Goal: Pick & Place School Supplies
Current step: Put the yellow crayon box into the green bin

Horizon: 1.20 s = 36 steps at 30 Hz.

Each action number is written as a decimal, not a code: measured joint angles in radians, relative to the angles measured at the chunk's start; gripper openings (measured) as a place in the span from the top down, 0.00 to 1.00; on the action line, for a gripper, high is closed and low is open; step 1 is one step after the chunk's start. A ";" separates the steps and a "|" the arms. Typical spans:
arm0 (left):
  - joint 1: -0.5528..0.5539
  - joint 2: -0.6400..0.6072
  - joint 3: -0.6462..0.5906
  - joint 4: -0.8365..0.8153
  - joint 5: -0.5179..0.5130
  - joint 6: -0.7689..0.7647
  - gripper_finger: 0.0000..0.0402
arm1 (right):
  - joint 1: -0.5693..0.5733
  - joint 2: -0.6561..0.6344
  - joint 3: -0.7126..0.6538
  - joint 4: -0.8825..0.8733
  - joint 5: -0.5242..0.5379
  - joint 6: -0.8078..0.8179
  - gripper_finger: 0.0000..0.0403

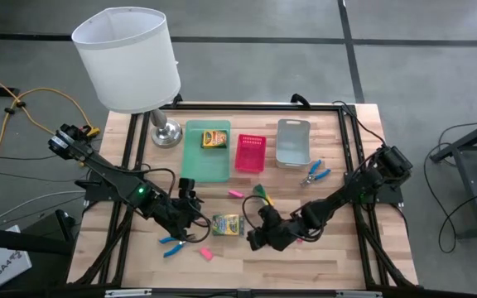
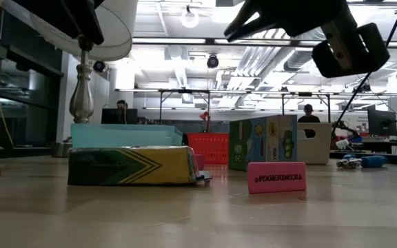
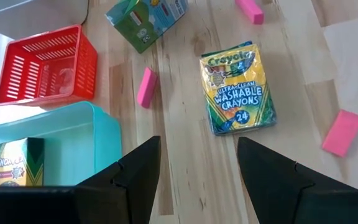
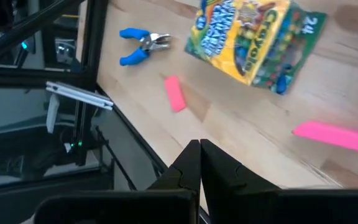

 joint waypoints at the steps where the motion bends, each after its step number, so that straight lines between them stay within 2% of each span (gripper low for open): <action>1: 0.000 0.000 0.000 -0.005 0.000 0.000 0.49 | -0.002 0.000 0.000 0.000 0.000 0.003 1.00; 12: 0.000 0.000 0.000 -0.014 -0.001 0.000 0.49 | -0.040 0.000 0.000 -0.067 -0.027 0.003 1.00; 20: 0.000 0.000 0.000 -0.015 -0.002 -0.004 0.49 | -0.044 0.067 0.000 -0.032 -0.060 -0.003 1.00; 23: 0.000 0.001 -0.003 -0.014 0.020 -0.021 0.49 | -0.045 0.089 0.001 0.002 -0.078 -0.027 1.00; 29: 0.000 0.020 -0.021 -0.018 0.137 -0.065 0.49 | -0.046 0.089 0.000 0.004 -0.071 -0.056 1.00; 36: -0.009 0.100 -0.024 -0.011 0.185 -0.083 0.49 | -0.047 0.089 0.000 0.004 -0.070 -0.078 1.00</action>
